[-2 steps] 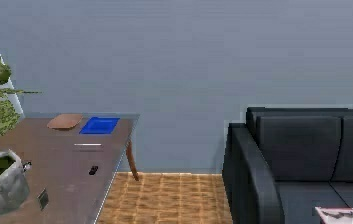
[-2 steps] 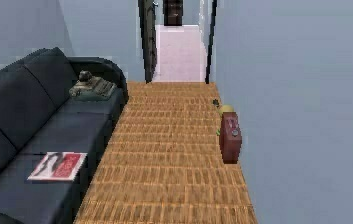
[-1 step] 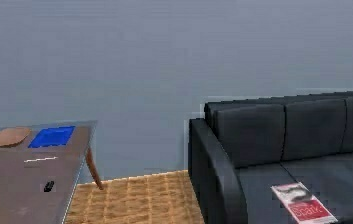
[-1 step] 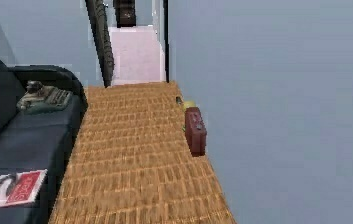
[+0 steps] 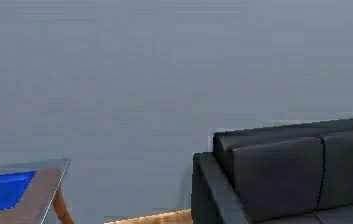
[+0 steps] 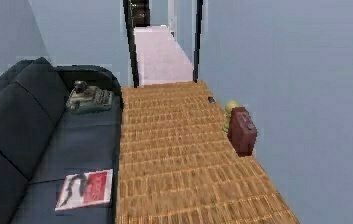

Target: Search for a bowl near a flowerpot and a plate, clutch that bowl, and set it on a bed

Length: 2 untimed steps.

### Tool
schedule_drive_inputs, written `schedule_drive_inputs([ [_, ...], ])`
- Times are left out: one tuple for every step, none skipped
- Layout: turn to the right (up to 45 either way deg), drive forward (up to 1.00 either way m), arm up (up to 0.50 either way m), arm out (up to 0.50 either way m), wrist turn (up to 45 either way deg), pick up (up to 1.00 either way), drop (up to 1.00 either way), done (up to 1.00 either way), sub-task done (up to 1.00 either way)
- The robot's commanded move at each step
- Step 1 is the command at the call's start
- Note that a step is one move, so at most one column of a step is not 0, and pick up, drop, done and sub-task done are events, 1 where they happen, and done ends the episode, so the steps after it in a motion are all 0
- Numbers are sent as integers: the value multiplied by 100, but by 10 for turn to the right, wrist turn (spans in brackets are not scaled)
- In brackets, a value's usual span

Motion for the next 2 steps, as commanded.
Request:
schedule_drive_inputs([
  [-450, 0, 0, 0, 0, 0, 0, 0, 0],
  [-450, 0, 0, 0, 0, 0, 0, 0, 0],
])
